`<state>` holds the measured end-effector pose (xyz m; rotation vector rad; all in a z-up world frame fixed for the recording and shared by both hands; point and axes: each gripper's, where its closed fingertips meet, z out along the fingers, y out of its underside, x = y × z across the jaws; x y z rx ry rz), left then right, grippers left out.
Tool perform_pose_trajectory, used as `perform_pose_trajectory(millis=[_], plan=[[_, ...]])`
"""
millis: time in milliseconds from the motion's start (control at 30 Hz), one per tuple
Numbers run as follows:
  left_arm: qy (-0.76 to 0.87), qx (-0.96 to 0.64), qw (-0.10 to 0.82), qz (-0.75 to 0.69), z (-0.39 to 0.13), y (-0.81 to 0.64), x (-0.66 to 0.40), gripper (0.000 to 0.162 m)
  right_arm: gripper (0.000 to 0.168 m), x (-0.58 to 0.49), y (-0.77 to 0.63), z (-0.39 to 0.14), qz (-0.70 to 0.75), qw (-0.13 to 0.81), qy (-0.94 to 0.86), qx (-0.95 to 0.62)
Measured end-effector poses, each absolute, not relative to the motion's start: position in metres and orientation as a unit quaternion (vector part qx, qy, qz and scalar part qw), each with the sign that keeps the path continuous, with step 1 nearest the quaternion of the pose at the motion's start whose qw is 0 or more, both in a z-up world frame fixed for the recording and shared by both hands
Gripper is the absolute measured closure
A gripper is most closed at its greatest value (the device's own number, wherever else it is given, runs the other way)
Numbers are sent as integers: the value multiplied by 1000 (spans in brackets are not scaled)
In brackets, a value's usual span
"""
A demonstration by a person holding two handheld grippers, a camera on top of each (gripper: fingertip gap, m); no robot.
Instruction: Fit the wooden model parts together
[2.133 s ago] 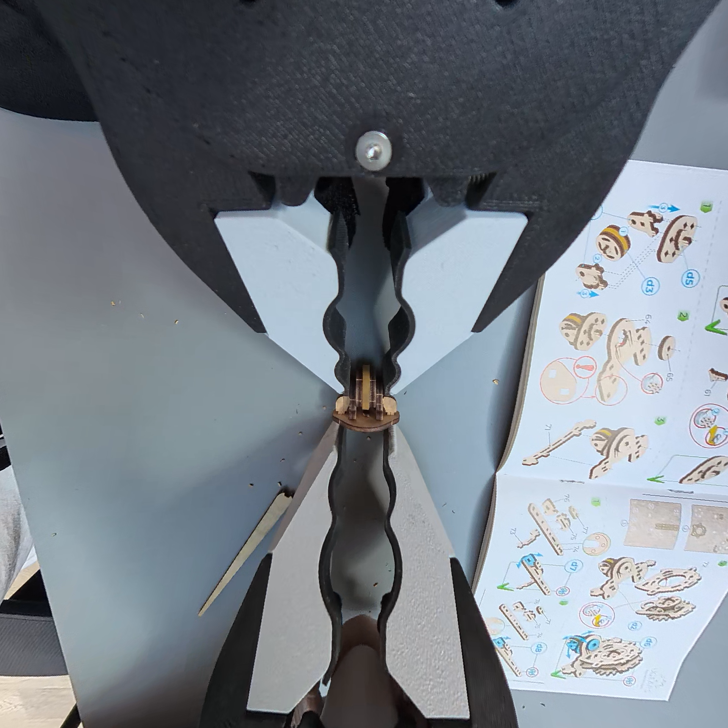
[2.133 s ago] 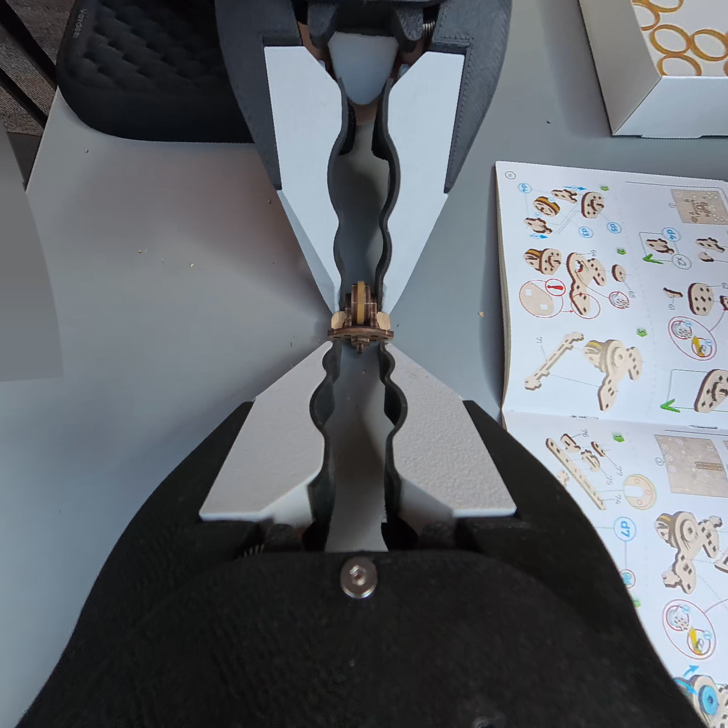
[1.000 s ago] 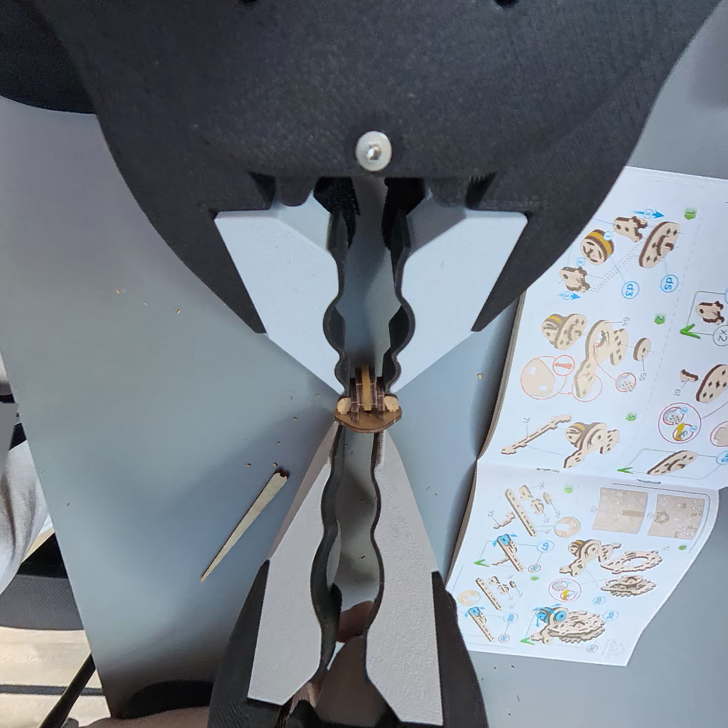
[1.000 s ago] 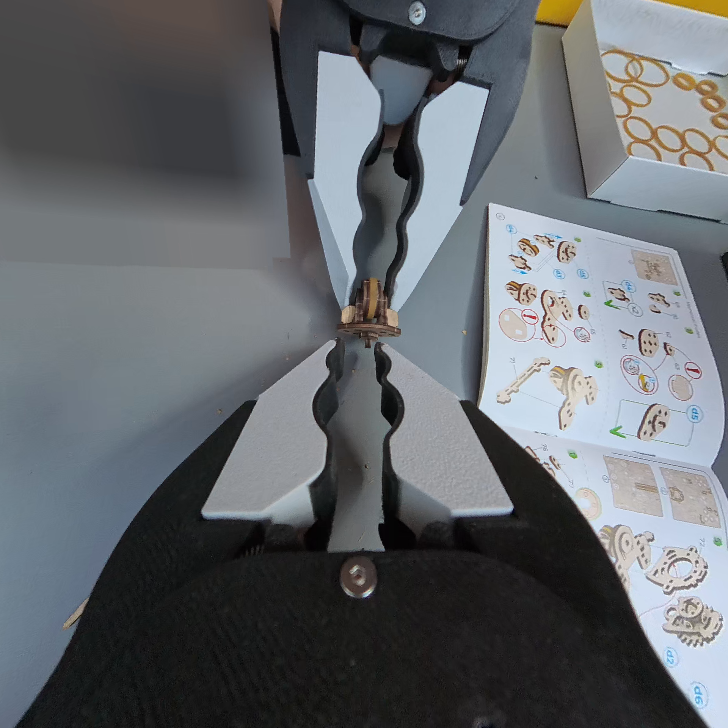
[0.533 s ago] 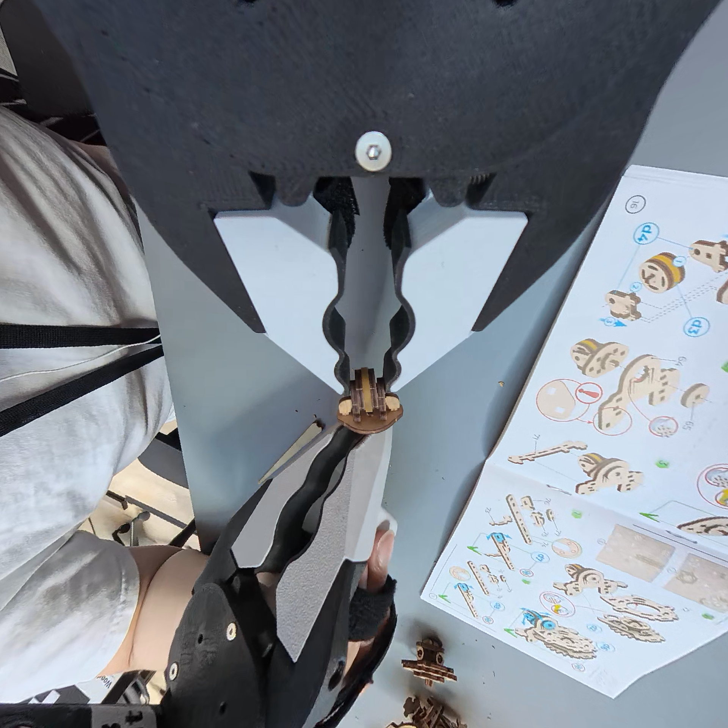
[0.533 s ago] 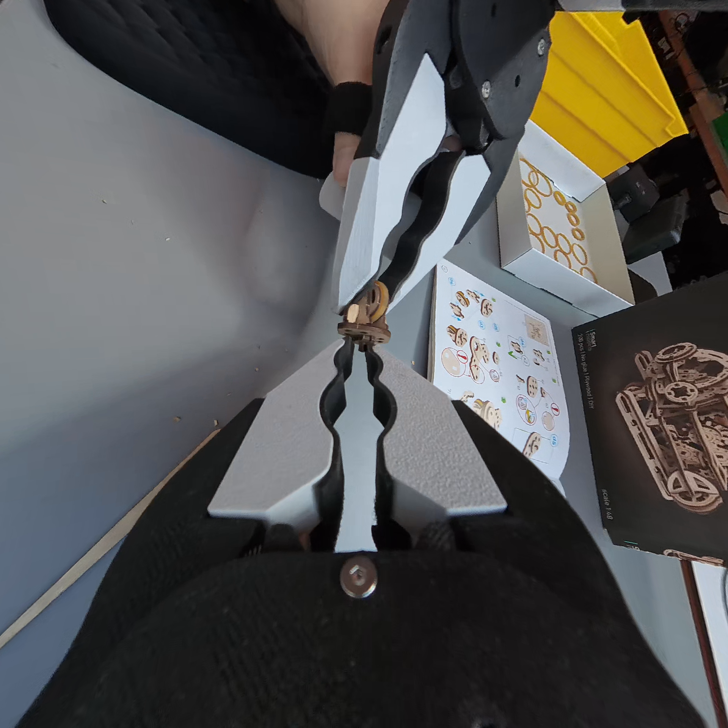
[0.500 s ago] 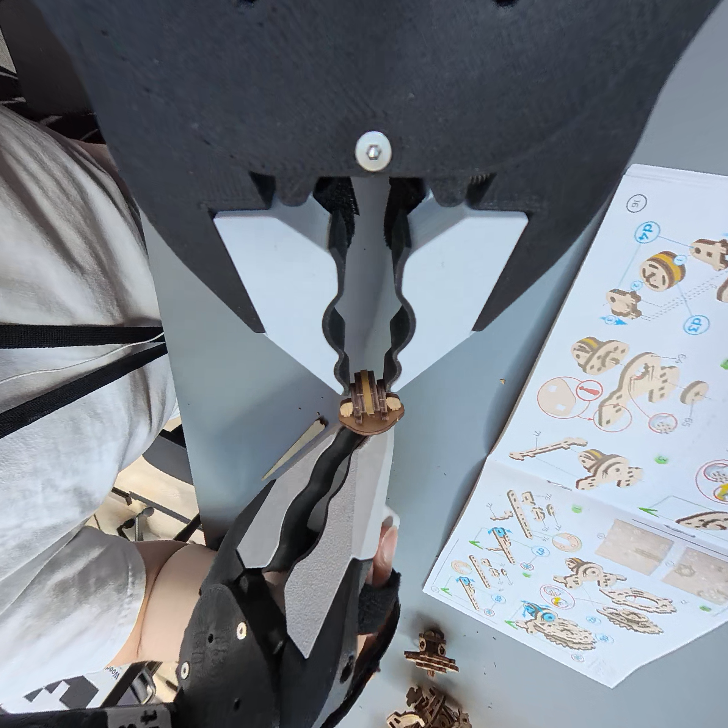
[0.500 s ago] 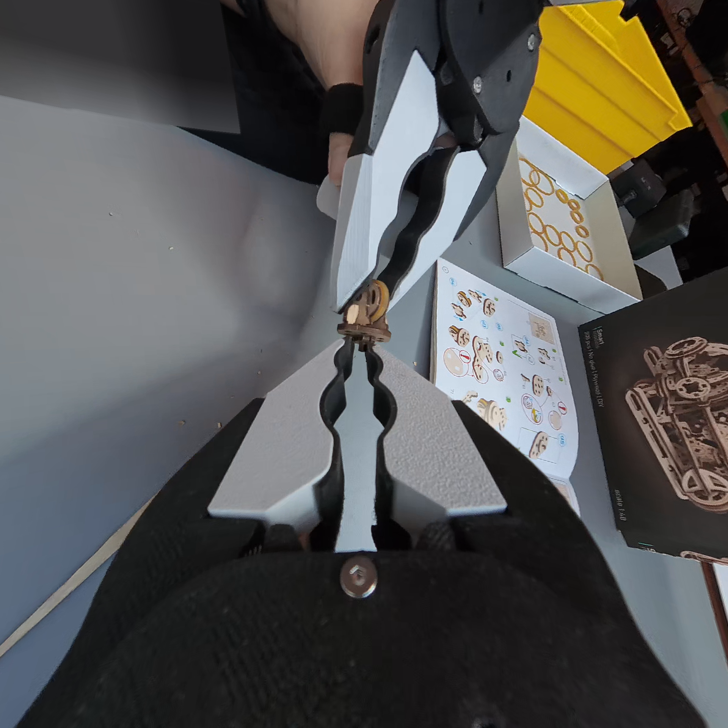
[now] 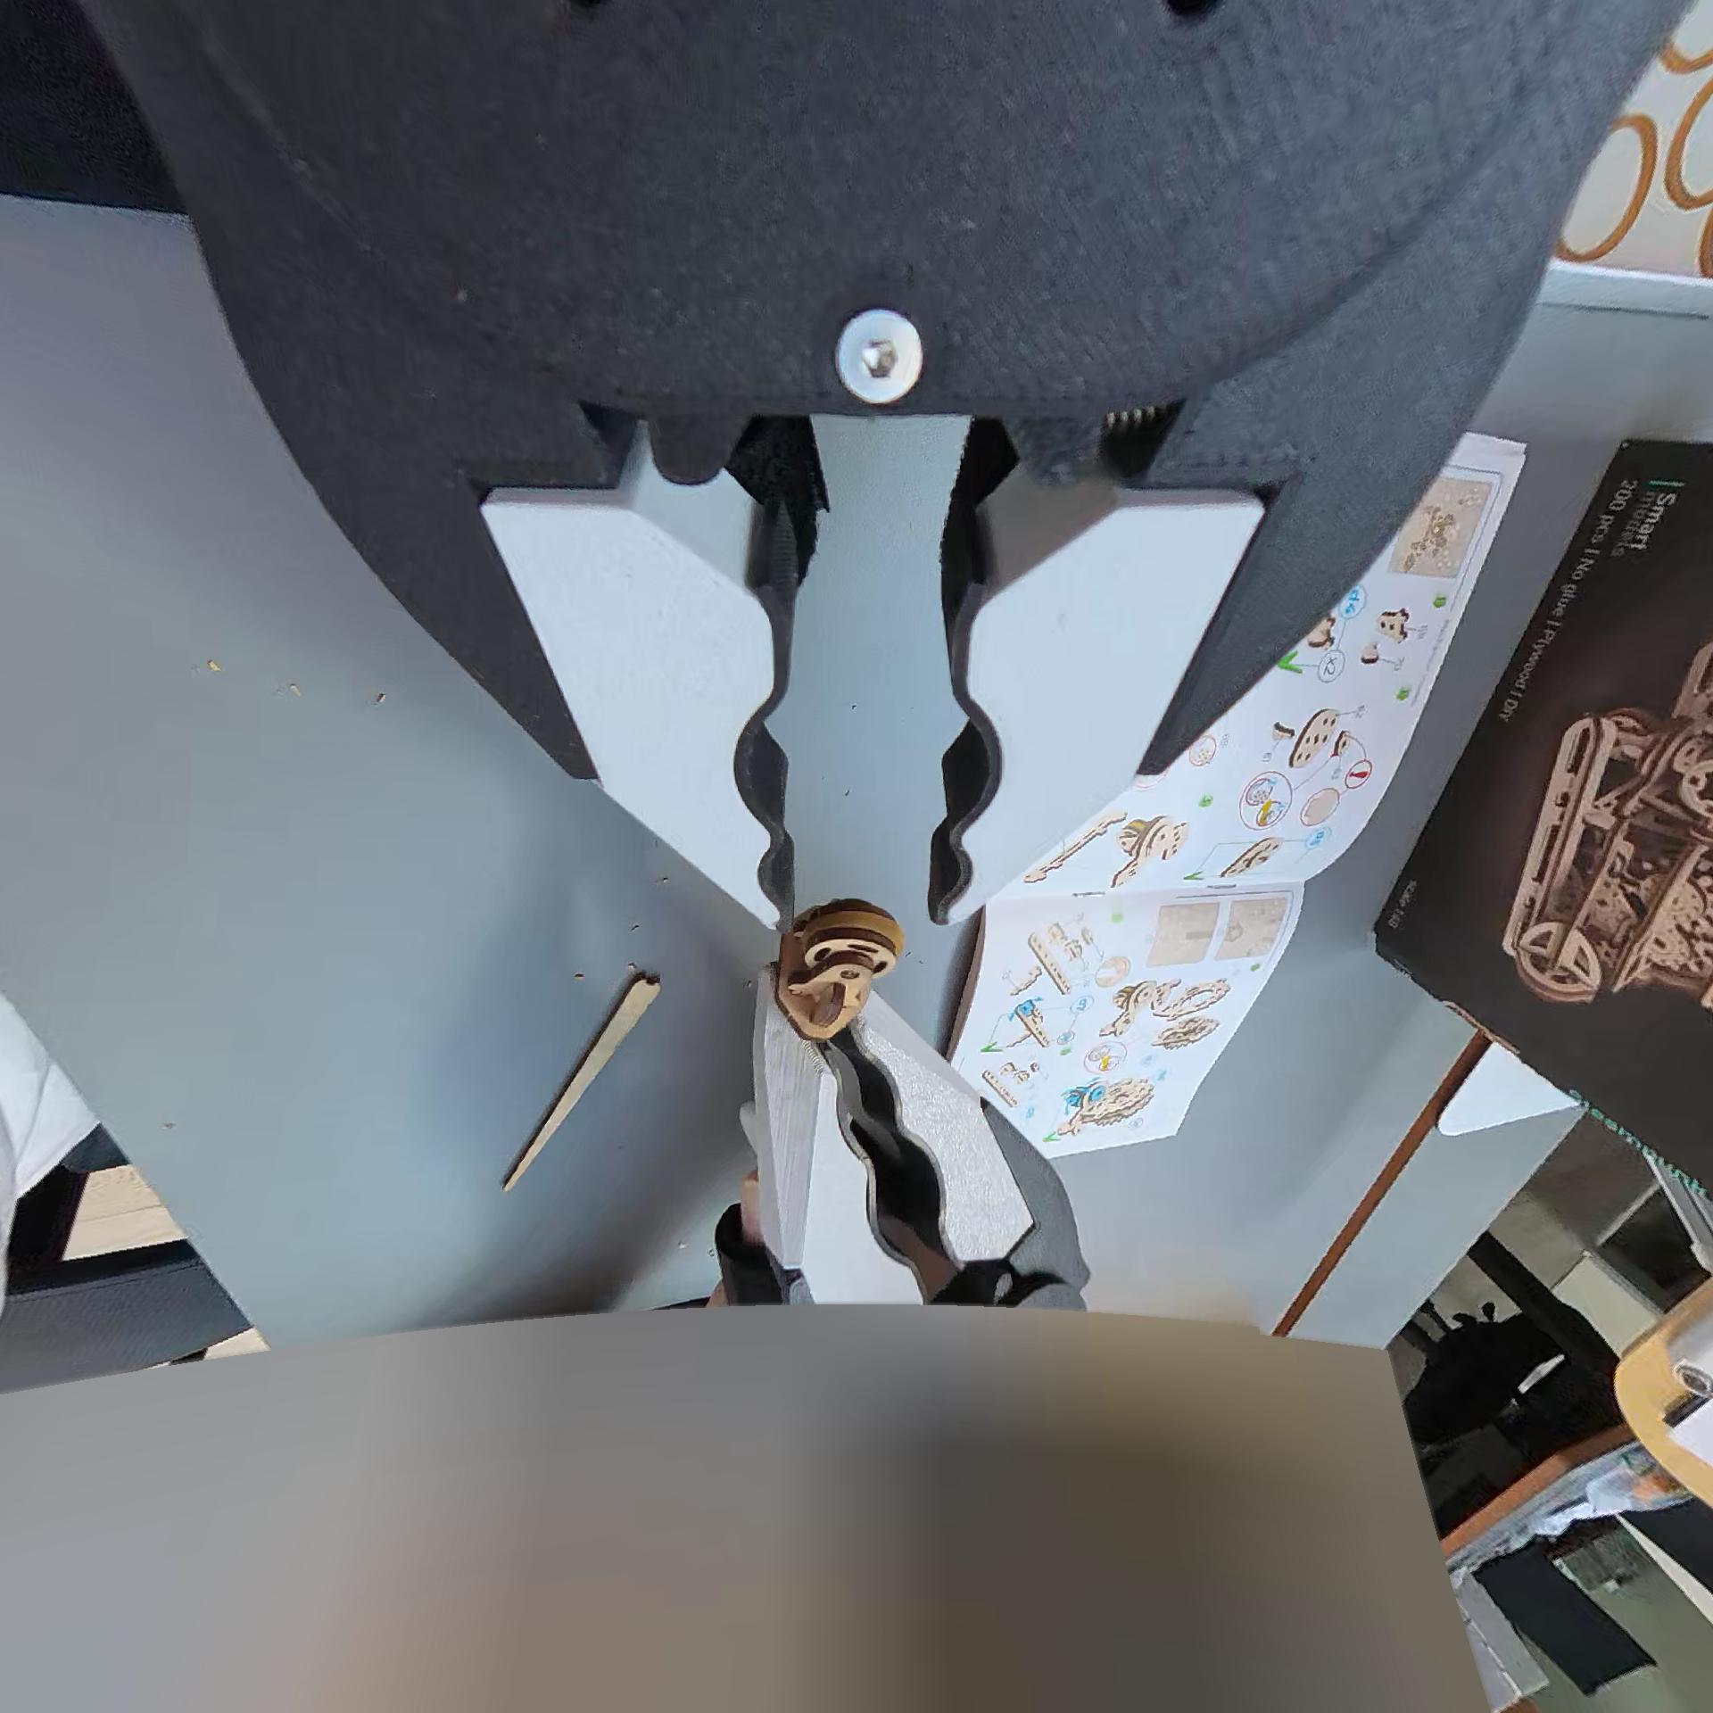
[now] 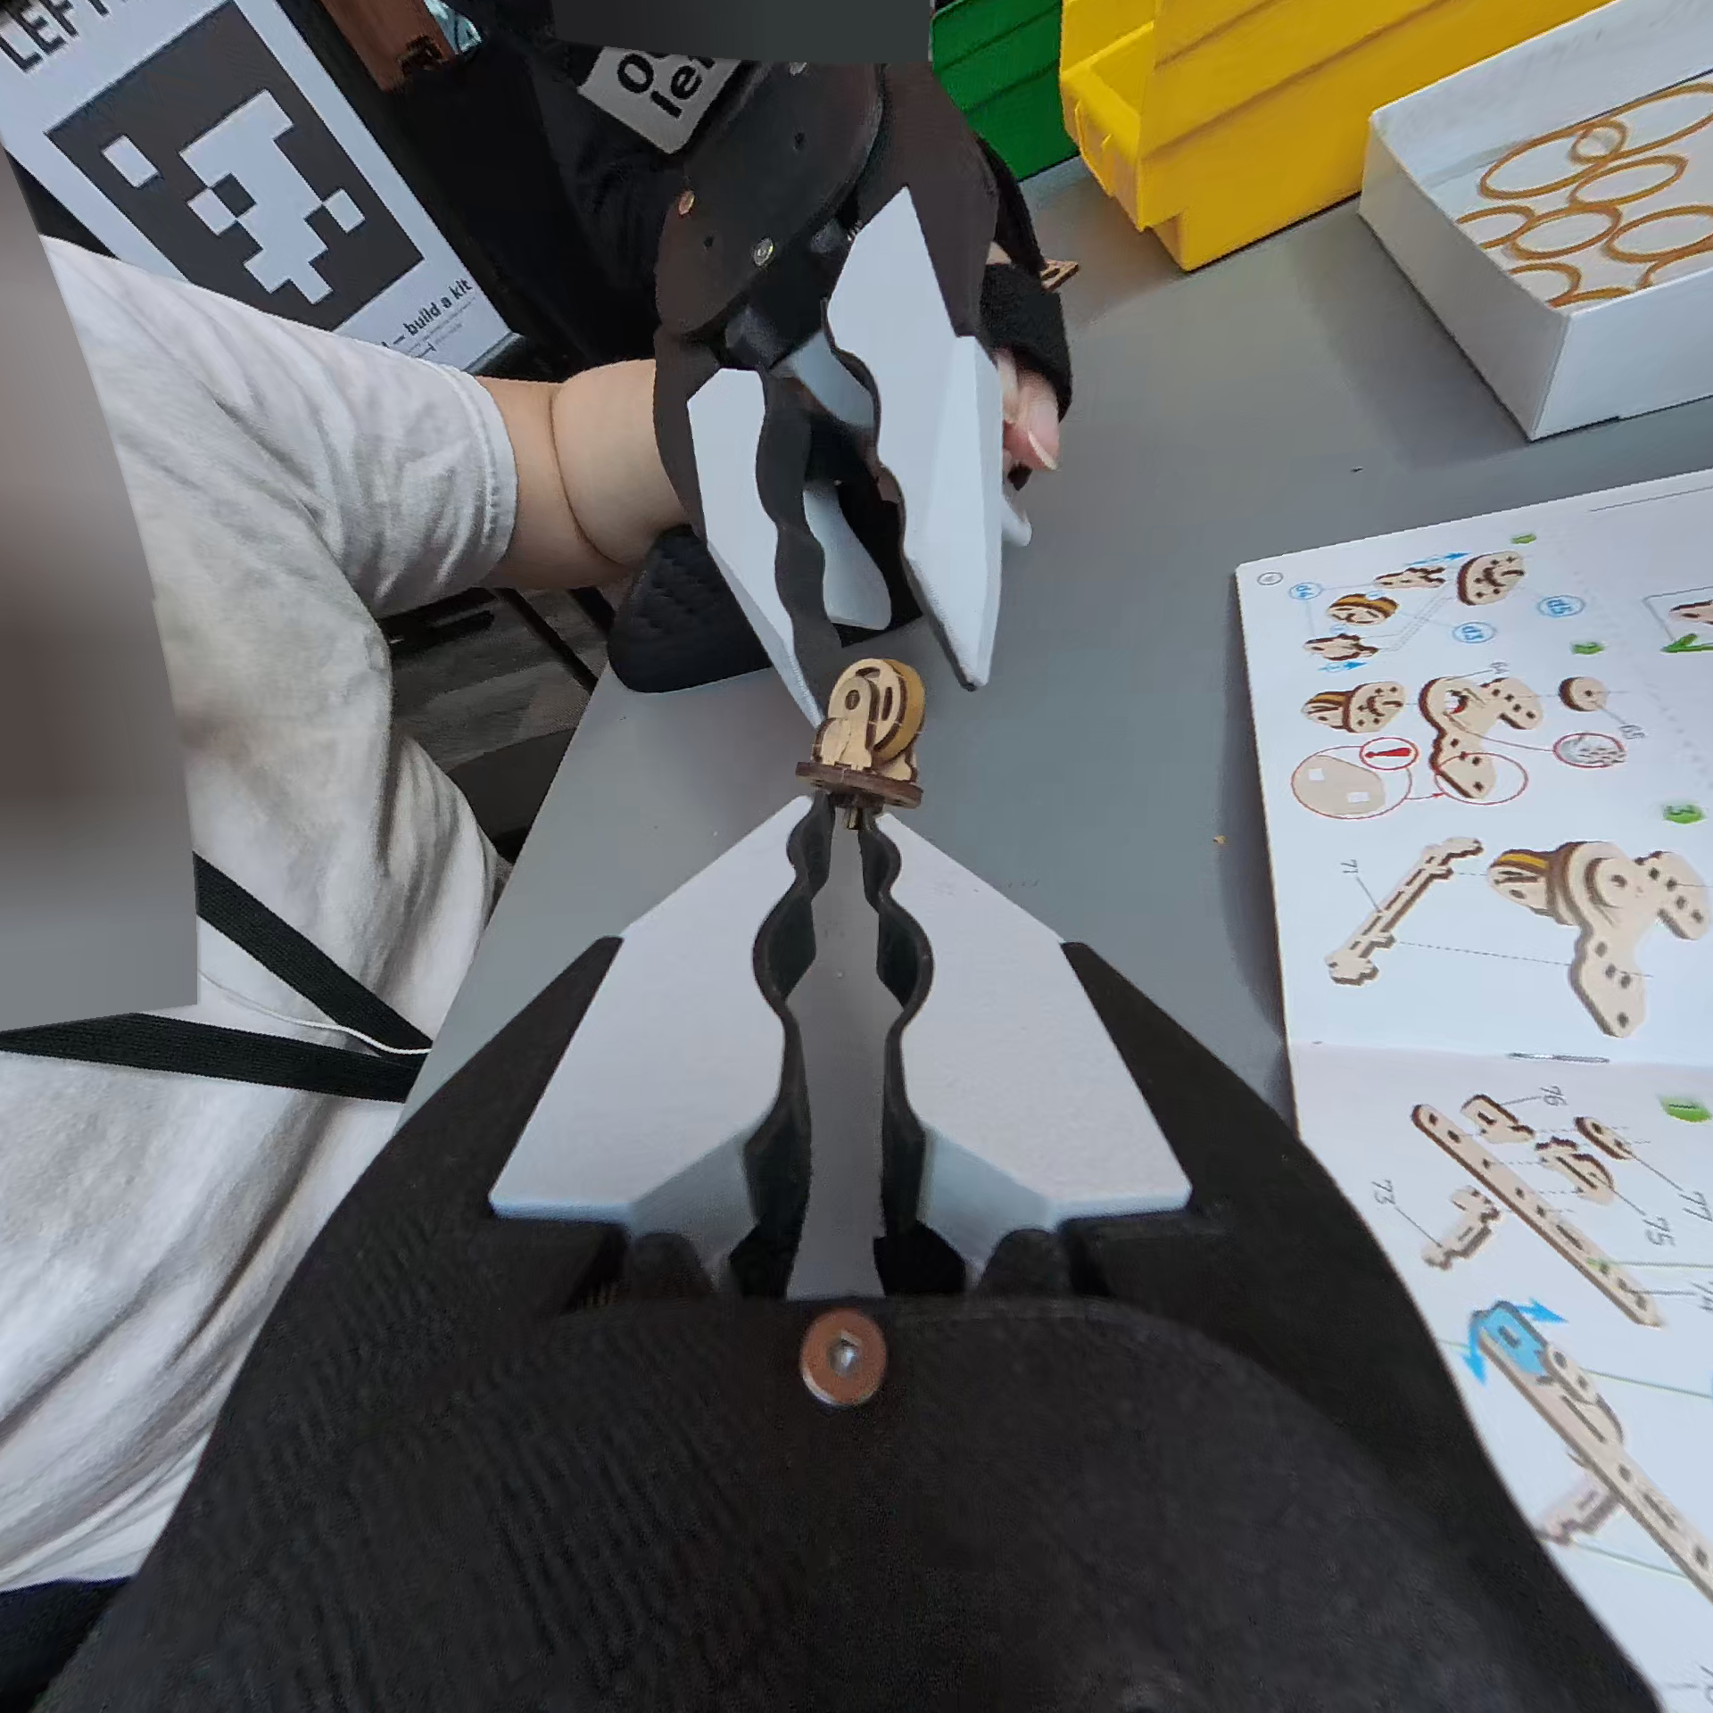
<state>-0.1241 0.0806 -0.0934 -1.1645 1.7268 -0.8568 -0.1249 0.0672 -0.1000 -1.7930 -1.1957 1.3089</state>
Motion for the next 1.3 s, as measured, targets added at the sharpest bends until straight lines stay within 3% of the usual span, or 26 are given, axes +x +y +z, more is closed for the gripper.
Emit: perform_pose_trajectory(millis=[400, 767, 933, 1133, 1300], plan=[[673, -446, 414, -420, -76, 64, -124, 144, 166, -128, 55, -91, 593, 232, -404, -657], [632, -505, 345, -475, -83, 73, -126, 145, 164, -128, 59, -98, 566, 249, -424, -662], [631, -526, 296, -488, -92, 70, -127, 145, 153, -118, 64, -108, 490, 290, -489, -661], [642, -569, 202, -472, -113, 62, -124, 145, 140, -113, 66, -108, 231, 456, -678, -528], [640, -603, 138, -456, -129, 58, -123, 145, 145, -119, 56, -130, 109, 416, -754, -497]])
